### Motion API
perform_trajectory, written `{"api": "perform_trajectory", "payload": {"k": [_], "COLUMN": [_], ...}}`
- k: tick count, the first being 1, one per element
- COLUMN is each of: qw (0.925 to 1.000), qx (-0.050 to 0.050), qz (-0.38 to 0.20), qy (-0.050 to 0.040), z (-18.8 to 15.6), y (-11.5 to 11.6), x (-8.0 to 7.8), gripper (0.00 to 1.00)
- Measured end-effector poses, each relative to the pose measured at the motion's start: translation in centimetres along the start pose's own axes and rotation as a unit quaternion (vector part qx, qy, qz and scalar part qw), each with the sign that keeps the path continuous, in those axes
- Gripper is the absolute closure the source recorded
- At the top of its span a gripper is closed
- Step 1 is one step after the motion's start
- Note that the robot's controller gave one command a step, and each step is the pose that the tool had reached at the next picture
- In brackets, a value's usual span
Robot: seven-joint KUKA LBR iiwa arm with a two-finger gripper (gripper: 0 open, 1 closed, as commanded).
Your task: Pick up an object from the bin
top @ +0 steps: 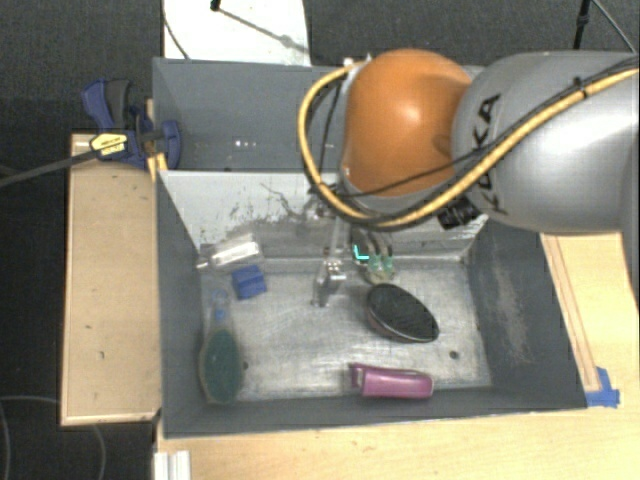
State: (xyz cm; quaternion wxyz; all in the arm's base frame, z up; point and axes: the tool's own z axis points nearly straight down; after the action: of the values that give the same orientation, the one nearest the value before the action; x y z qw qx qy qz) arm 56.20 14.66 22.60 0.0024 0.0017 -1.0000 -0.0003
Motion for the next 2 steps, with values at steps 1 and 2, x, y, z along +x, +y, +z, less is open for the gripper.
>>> {"api": "perform_trajectory", "payload": {"k": [1, 2], "qw": [0.9996, 0.9974], "qx": [0.001, 0.000], "qz": [-0.028, -0.073], "qy": [0.0010, -0.0004], "z": [11.1, 14.6], "y": [3.7, 5.6], "x": [-2.8, -2.8], "gripper": [0.00, 0.00]}}
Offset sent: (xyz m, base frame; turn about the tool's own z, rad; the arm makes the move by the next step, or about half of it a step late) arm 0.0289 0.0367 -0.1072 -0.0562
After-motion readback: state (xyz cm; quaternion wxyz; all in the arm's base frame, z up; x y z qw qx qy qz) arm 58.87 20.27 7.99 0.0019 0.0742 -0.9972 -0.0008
